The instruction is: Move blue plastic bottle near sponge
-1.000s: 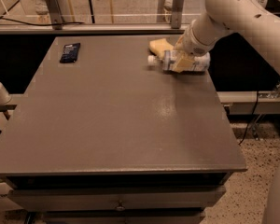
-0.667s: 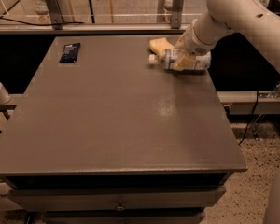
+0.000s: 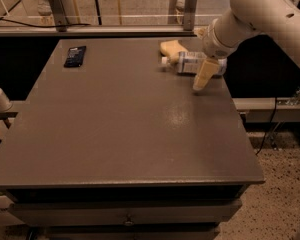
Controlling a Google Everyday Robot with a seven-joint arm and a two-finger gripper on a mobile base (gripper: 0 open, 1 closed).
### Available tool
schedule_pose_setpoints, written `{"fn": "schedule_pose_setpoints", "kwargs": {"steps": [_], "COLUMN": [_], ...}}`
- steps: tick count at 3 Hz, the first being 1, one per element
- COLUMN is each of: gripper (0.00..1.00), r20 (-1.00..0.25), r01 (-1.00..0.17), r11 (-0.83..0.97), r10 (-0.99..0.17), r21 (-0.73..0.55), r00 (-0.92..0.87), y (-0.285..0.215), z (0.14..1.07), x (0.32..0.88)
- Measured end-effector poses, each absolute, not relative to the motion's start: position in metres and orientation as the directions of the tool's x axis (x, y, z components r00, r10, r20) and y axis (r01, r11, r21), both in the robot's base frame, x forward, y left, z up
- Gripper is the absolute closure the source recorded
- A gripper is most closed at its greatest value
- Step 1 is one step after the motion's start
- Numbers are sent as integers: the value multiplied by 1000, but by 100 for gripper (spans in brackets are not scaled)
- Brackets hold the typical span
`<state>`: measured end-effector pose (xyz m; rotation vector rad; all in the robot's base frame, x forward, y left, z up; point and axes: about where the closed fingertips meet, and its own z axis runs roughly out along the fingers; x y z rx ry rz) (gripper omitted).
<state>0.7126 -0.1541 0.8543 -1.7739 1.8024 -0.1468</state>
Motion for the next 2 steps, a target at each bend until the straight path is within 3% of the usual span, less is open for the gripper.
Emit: {"fn": "schedule_pose_setpoints", "kwargs": {"steps": [2], "gripper": [0], "r20": [-384], "r01": [-849], "r11": [174], "r10": [-923], "r21": [-500], "r00": [37], "y": [-173], "z": [878], "x": [687]}}
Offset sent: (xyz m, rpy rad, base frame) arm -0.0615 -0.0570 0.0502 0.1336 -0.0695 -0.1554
